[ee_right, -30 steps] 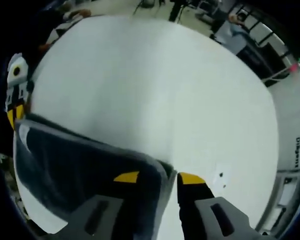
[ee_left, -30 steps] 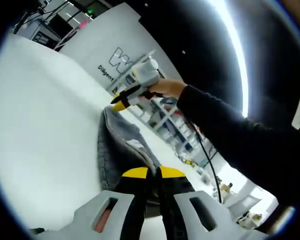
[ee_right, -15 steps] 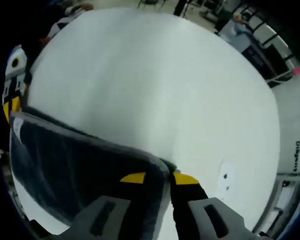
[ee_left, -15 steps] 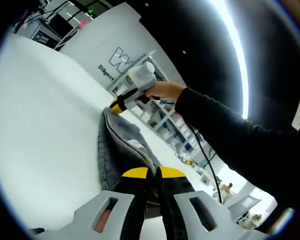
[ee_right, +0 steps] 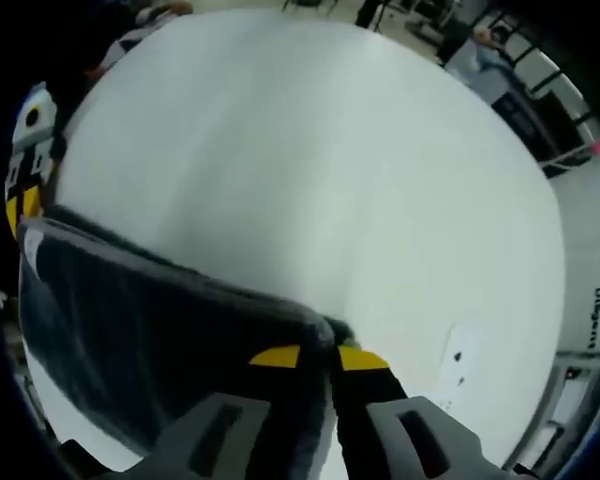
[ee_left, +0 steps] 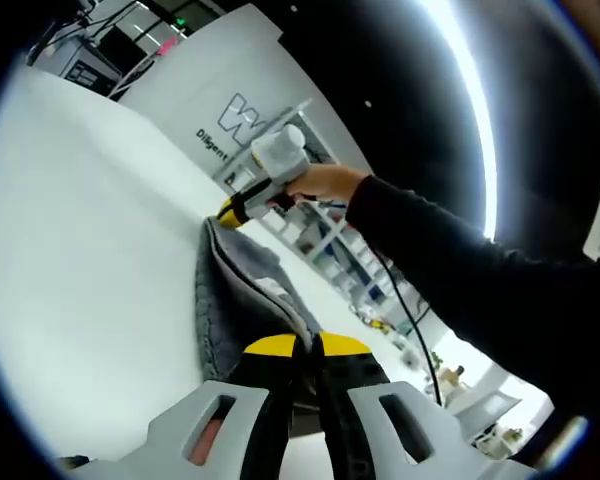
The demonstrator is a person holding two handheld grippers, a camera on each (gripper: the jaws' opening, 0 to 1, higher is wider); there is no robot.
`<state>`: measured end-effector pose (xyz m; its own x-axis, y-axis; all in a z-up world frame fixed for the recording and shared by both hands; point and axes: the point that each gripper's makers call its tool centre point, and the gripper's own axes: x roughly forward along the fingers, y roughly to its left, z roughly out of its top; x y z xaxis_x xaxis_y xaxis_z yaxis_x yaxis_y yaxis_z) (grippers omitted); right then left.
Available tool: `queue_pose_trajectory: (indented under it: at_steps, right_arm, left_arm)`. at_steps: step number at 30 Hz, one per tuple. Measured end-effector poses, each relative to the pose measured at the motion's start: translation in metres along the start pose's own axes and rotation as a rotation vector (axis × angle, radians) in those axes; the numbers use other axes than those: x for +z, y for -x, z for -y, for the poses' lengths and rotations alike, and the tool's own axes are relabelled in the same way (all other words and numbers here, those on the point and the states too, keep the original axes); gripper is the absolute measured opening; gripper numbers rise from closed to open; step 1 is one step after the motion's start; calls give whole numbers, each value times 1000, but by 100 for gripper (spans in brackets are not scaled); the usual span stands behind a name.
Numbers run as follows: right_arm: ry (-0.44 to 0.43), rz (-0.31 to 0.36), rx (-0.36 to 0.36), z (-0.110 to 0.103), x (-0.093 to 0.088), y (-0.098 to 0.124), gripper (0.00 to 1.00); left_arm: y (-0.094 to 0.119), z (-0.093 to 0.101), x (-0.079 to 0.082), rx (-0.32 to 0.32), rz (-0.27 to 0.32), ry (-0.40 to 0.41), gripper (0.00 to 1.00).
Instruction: Open the folded towel by lifting each exposed corner and separating the folded layers until the towel lies flat within the target outline without major curled edges
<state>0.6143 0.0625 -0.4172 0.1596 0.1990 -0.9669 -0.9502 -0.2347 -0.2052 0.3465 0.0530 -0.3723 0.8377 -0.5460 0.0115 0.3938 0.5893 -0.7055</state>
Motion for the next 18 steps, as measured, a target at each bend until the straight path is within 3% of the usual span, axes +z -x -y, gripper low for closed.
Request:
queue_pose_trajectory:
  at_steps: [7,13,18]
  right_arm:
    - [30,26,-40,6,2,10,5]
    - [74,19,-56,6,3,5,8]
    - [115,6,-70,6,3,5,5]
  left_arm:
    - [3,2,-1,0,0,-1,5]
    - [3,3,-1,0,1,-3,5]
    - [3,3,-1,0,2,-3,5]
